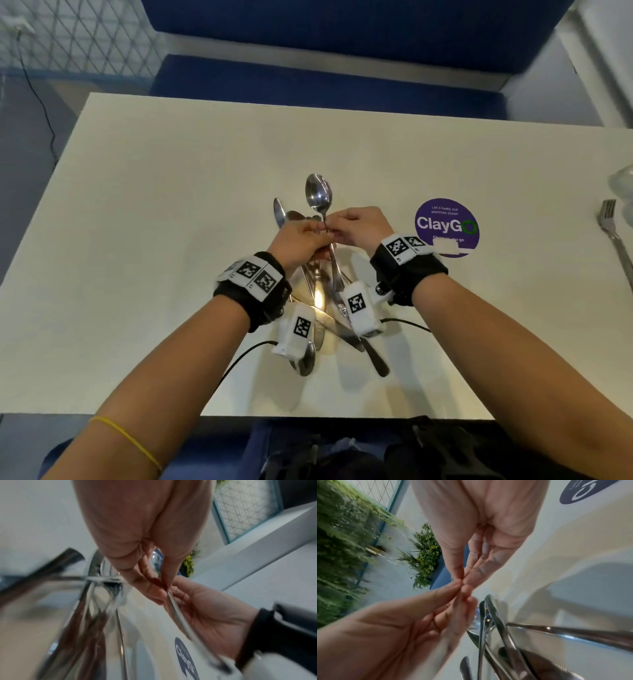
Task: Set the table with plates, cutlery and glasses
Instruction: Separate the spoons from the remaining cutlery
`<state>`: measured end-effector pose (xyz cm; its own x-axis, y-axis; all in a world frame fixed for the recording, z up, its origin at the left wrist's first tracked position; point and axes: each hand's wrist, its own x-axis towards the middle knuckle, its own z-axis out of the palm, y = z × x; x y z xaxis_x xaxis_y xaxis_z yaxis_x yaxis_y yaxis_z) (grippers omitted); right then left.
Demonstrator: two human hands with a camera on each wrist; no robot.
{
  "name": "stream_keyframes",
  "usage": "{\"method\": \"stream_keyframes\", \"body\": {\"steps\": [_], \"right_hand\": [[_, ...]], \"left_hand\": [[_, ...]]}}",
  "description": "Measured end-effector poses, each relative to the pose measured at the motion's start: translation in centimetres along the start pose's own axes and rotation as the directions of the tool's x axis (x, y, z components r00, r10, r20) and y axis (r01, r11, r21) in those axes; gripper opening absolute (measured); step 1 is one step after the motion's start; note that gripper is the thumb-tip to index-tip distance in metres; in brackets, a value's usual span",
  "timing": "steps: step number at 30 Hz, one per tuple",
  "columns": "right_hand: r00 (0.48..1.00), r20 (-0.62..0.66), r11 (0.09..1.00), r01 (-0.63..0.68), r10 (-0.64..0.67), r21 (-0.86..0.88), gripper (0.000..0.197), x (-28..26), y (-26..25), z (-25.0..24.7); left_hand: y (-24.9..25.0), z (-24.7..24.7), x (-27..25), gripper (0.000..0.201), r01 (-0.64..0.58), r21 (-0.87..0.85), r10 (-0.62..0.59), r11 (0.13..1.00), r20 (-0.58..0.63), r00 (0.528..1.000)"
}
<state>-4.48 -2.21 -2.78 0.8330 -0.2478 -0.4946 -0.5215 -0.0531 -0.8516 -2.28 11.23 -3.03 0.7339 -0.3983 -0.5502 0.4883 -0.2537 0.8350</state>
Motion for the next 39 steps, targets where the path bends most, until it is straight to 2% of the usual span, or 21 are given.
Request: {"method": "stream_keyframes", "body": {"steps": [2,4,6,8,10,16,25,27,29,33,36,38,39], "right_hand": [[0.999,-0.030,0.999,0.015,-0.016,-0.033,0.011,0.0,-0.3,0.7],[0.994,-0.096,0.967,0.016,-0.042,-0.255,0.014,0.1,0.1,0.9],[0.995,-0.089,0.822,-0.011,-0.048,-0.569,0.017,0.1,0.7,1.1],[0.998,-0.054,0.670,-0.049,0.014,-0.741,0.018,-0.4,1.6,1.7],[0.997,-0.052,0.606,-0.072,0.049,-0.792,0.016,-0.7,2.0,2.5],[0.990,-0.122,0.529,-0.141,0.072,-0.837,0.020,0.2,2.2,3.8],[0.970,-0.165,0.586,-0.240,0.180,-0.774,0.032,0.5,2.2,1.0],[0.973,-0.165,0.592,-0.231,0.164,-0.772,0.028,0.3,2.0,0.7],[0.974,-0.191,0.576,-0.225,0.119,-0.786,0.015,0.2,1.8,0.3],[0.947,-0.322,0.561,-0.262,-0.009,-0.785,0.020,0.3,1.6,-0.8],[0.914,-0.401,0.633,-0.272,-0.067,-0.724,0.023,0.4,1.1,-1.3],[0.902,-0.410,0.726,-0.192,-0.133,-0.660,0.023,0.5,0.5,-1.0],[0.913,-0.381,0.784,-0.130,-0.144,-0.607,0.023,0.6,0.1,-0.5]], "left_hand": [[0.2,-1.7,-0.3,0.012,-0.016,-0.010,0.016,1.000,0.008,1.000],[0.0,-3.7,-0.7,0.014,-0.014,-0.030,0.013,0.999,-0.014,1.000],[-0.3,-5.7,-0.9,0.013,-0.015,-0.034,0.014,0.999,-0.034,0.999],[-0.7,-7.1,-1.2,0.013,-0.004,-0.034,0.002,0.999,-0.041,0.999],[-1.0,-7.9,-1.4,0.008,0.008,-0.014,-0.009,1.000,-0.041,0.999],[-1.5,-7.6,-1.3,0.006,0.030,0.063,-0.031,0.998,0.010,0.999],[-0.5,-6.9,-0.6,0.012,0.034,0.033,-0.036,0.999,0.045,0.998],[-0.6,-6.7,-0.5,0.014,0.038,0.031,-0.040,0.999,0.044,0.998],[-0.8,-6.4,-0.4,0.016,0.044,0.031,-0.045,0.999,0.041,0.998],[-0.8,-5.8,-0.3,0.019,0.057,0.005,-0.058,0.998,0.028,0.998],[-0.6,-5.6,-0.2,0.017,0.057,-0.012,-0.057,0.998,0.009,0.998],[-0.5,-5.6,-0.3,0.014,0.046,-0.033,-0.046,0.998,-0.004,0.999],[-0.5,-5.5,-0.3,0.011,0.039,-0.045,-0.039,0.998,-0.014,0.999]]}}
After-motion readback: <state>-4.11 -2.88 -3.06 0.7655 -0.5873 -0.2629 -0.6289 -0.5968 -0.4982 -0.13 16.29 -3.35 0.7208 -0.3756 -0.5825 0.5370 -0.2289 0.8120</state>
